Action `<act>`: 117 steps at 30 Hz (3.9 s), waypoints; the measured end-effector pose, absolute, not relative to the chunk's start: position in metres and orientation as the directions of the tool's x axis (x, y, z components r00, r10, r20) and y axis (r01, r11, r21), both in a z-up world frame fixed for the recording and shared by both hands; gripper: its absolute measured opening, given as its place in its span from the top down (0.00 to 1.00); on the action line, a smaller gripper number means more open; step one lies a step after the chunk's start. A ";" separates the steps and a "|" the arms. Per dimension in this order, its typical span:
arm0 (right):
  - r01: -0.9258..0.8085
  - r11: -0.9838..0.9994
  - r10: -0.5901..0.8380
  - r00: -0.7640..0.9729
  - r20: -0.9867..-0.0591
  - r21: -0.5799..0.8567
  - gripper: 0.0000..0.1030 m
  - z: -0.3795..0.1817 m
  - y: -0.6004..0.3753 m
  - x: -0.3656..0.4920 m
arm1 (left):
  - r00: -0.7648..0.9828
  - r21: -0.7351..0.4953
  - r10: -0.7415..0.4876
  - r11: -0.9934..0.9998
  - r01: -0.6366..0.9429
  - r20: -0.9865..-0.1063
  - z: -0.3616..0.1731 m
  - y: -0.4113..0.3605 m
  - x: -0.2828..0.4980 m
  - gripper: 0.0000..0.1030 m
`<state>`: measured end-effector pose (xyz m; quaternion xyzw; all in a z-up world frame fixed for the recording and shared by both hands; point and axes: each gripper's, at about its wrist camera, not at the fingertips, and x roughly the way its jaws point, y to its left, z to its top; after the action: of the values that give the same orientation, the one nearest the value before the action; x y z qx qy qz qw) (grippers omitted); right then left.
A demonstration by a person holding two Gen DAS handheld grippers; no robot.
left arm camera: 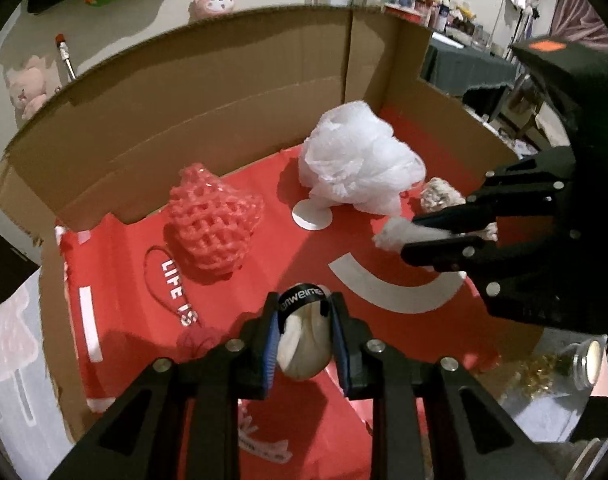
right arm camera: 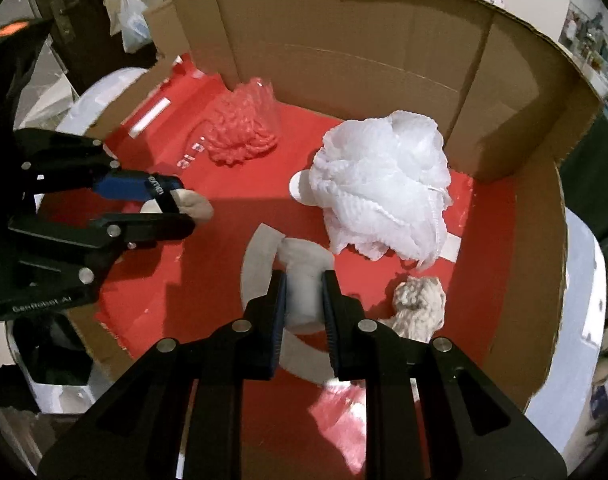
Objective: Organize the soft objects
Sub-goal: 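Lower both items into the box and open both tools to release, then withdraw both tools from the box back toward the remaining items, then grasp the white cloth with the left tool while the right tool grasps the black scrunchie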
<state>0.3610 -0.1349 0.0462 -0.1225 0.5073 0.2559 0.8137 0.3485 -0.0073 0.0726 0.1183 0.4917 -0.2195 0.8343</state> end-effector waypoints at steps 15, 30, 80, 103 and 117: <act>-0.540 0.841 0.228 0.333 -0.915 0.013 0.81 0.030 -0.128 0.375 | 0.398 -0.007 -0.216 0.885 0.465 -0.892 0.063 0.000 0.358 0.61; -0.547 0.837 0.232 0.332 -0.914 0.014 0.81 0.030 -0.128 0.374 | 0.402 0.004 -0.207 0.885 0.466 -0.892 0.059 -0.003 0.358 0.55; -0.383 0.924 0.323 0.784 -0.530 -0.004 0.20 0.174 -0.188 0.129 | 0.844 -0.044 -0.326 0.939 0.341 -0.426 0.189 0.025 0.105 0.00; -0.199 0.980 0.178 0.859 -0.481 0.007 0.14 0.060 -0.212 0.050 | 0.819 -0.073 -0.259 0.963 0.258 -0.512 0.074 0.022 0.049 0.00; -0.131 0.991 0.125 0.794 -0.595 0.034 0.14 0.010 -0.242 0.088 | 0.756 -0.083 -0.237 0.968 0.237 -0.610 0.036 0.028 0.075 0.13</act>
<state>0.0880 -0.2417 0.0101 -0.0045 0.3136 0.0677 0.9471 0.0746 0.0283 0.0362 -0.0003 0.3253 -0.1264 0.9371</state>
